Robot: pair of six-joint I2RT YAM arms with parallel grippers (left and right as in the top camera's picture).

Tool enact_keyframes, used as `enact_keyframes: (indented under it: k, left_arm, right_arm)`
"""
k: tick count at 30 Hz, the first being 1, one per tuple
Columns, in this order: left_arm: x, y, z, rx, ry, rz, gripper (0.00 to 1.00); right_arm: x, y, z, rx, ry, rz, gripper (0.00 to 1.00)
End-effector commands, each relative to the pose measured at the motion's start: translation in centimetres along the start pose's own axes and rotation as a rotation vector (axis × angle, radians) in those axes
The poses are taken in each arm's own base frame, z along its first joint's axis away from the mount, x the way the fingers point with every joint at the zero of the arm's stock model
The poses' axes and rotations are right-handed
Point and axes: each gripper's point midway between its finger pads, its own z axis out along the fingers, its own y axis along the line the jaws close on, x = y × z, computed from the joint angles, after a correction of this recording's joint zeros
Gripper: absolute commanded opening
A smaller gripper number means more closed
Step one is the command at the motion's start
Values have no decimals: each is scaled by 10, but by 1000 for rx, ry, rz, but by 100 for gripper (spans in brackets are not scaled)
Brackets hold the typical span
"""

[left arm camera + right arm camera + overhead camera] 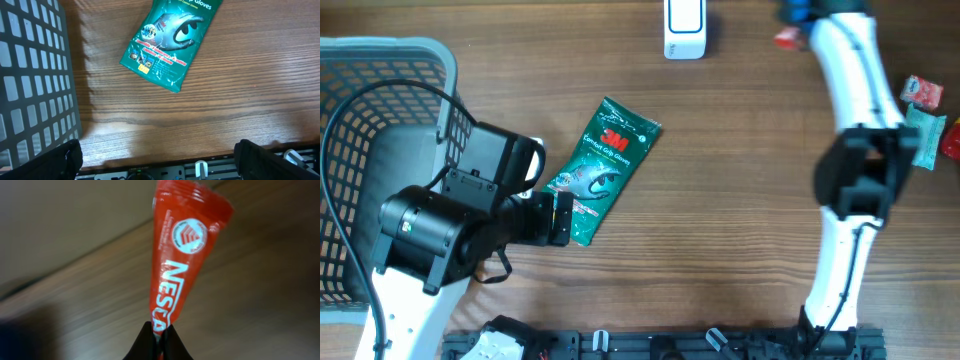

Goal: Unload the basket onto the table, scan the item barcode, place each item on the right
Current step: 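Carry the Nescafe stick to the right edge and release it, then reach the right gripper to the green glove pack and grasp its top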

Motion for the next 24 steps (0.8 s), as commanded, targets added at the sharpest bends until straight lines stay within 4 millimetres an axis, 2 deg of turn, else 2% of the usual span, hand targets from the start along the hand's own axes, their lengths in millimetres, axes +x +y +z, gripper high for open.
enact_keyframes:
  k: [1,5,8,12,13,14,16,17,18,19,21,24]
  left_arm:
    - [-1,0,-3,7,-12,-14,100]
    - [-1,0,-3,7,-12,-13,100]
    - [-1,0,-3,7,-12,-14,100]
    - [-1,0,-3,7,-12,-14,100]
    - [-1,0,-3,7,-12,-14,100]
    - [-1,0,-3,7,-12,-14,100]
    - [-1,0,-3,7,-12,-13,100]
    - [-1,0,-3,7,-12,-14,100]
    - [-1,0,-3,7,-12,-14,100]
    - [-1,0,-3,7,-12,-14,100]
    - [-1,0,-3,7,-12,-14,100]
    - [-1,0,-3,7,-12,-14,100]
  right_arm:
    - [-32,-111,0,234,-21,-83,5]
    - [-26,-197,24,338,30,28,5]
    - [-13,-248,47,382,73,101,5]
    - [16,-275,63,371,171,163,14]
    - [24,-278,65,378,197,191,12]
    - [34,-281,62,388,233,226,6]
    - [49,-283,57,413,280,304,5]
    - [53,-283,55,422,289,341,9]
    - [54,-281,54,414,295,351,68]
    - [52,-275,52,384,300,344,97]
    - [48,-264,43,334,308,349,99]
    - [34,-220,16,165,313,353,100]
